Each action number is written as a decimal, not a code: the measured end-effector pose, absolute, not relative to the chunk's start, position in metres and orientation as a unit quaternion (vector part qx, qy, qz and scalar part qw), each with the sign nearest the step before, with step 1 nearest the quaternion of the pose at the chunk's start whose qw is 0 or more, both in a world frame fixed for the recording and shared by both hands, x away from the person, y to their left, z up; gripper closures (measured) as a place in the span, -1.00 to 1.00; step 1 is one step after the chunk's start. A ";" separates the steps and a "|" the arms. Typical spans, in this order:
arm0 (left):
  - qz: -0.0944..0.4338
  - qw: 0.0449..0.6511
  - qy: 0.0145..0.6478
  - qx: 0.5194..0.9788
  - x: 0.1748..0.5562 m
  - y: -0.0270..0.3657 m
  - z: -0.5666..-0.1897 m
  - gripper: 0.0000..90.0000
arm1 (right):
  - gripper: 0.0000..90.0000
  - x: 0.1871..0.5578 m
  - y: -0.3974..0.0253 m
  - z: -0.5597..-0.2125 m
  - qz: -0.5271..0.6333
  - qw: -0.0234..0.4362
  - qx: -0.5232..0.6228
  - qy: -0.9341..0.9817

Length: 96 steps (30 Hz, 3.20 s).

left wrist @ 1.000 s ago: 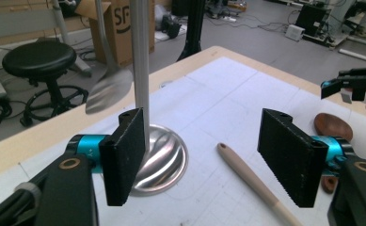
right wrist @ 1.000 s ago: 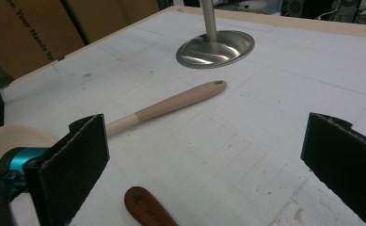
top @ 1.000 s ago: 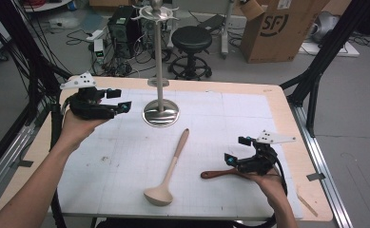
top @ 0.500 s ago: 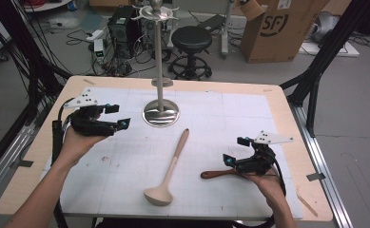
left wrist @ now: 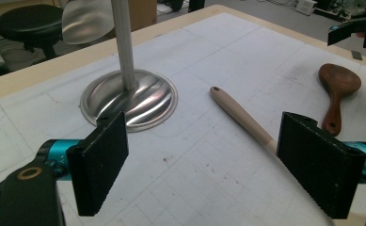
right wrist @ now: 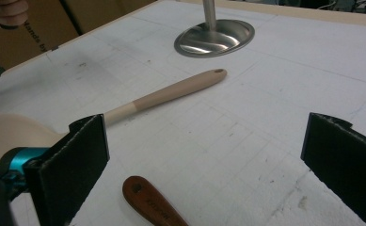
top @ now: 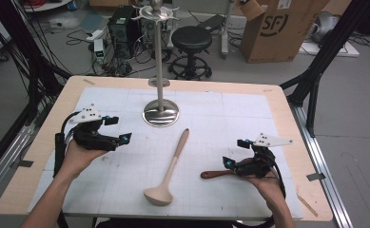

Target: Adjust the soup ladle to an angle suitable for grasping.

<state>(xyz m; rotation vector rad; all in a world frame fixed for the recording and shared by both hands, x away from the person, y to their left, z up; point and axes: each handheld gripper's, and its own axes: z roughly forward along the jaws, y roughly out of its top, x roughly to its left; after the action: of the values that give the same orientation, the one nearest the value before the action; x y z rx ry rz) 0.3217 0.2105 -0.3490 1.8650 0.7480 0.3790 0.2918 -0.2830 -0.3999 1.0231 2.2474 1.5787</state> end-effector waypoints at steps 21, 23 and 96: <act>0.154 0.511 0.329 0.779 0.309 0.213 -0.382 -0.77 | -1.00 0.287 -0.276 -0.403 0.526 0.105 0.352 0.767; 0.158 0.508 0.328 0.780 0.308 0.214 -0.383 -0.77 | -1.00 0.287 -0.275 -0.404 0.525 0.105 0.350 0.769; 0.161 0.509 0.330 0.779 0.300 0.216 -0.392 -0.76 | 0.98 0.369 -0.127 -0.418 0.445 0.019 0.261 0.857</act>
<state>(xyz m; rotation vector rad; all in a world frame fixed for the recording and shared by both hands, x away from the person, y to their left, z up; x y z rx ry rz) 0.2998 0.2157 -0.3922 1.8756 0.7953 0.3886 0.3693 -0.1272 -0.4177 0.8102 2.6586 1.3798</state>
